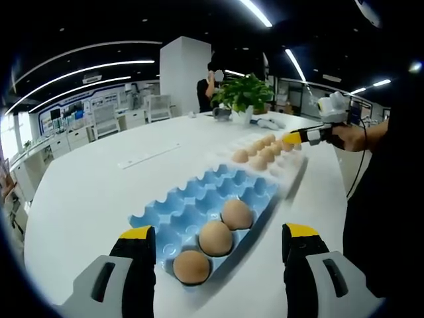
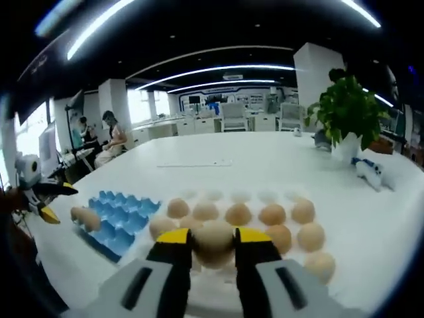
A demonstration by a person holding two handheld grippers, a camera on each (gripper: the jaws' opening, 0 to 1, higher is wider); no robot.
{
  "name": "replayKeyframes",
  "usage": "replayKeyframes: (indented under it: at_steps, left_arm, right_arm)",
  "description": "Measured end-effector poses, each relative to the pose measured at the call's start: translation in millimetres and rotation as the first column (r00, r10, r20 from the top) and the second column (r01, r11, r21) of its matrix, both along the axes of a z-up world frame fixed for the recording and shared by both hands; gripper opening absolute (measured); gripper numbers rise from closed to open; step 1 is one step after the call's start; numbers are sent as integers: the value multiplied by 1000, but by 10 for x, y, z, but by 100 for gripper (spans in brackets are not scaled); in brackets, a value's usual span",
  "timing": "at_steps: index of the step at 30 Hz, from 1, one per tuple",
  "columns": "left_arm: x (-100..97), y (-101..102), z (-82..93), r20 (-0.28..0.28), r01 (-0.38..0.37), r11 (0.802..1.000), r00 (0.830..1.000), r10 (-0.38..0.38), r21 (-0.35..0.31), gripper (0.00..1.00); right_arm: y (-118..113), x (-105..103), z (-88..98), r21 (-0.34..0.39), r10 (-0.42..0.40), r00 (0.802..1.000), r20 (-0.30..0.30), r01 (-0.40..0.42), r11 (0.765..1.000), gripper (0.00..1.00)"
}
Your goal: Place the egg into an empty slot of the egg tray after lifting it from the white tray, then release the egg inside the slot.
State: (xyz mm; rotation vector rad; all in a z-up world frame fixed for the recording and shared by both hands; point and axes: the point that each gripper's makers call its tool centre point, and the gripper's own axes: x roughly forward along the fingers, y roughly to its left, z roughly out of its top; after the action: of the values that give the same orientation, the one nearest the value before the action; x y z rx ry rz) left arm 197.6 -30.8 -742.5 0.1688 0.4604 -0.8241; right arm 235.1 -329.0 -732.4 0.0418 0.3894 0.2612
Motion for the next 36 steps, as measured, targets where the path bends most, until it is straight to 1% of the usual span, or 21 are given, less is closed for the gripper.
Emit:
replayKeyframes:
  at_steps: [9,10,11,12,14,17,22,27,30,31,34,36]
  left_arm:
    - [-14,2,-5,-3,0,1000,1000,0,2,78]
    - [-18,4,-9,-9,-1,1000,1000,1,3,78]
    - [-17,6,-10,-10,-2,1000,1000,2,4,78]
    - [-17,9,-8,-9,-3,1000,1000,3,5,78]
    - [-15,11,2,-7,-6,1000,1000,6,2,79]
    - [-16,17,5,-9,-9,1000,1000,9,1,79]
    - [-25,16,-6,-12,-5,1000,1000,5,11,80]
    - [-28,14,12,-9,-7,1000,1000,8,7,80]
    - [-29,17,22,-8,-9,1000,1000,9,5,80]
    - [-30,18,23,-8,-9,1000,1000,9,5,80]
    - [-32,23,20,-9,-11,1000,1000,11,6,80]
    - [-33,29,13,-11,-12,1000,1000,12,10,80]
  right_arm:
    - [371,-14,-29,27,97,995,-11,-96,995,24]
    - [457,-26,-36,30,126,992,-15,-126,992,24]
    - [556,-36,-38,33,141,990,-17,-140,990,24]
    - [608,-43,-34,36,151,988,-15,-150,988,24]
    - [789,-77,-30,52,196,980,-19,-195,979,24]
    - [995,-115,-21,52,255,967,-18,-254,966,24]
    - [1284,-131,-14,64,336,942,-18,-334,940,24]
    - [1506,-119,-9,65,387,922,-12,-386,920,24]
    - [1650,-127,-21,62,424,905,-10,-423,904,24]
    - [1666,-129,-24,62,429,903,-11,-428,902,24]
    - [1782,-135,-58,53,462,887,-14,-461,886,24]
    - [1817,-134,-74,53,470,882,-17,-469,882,24]
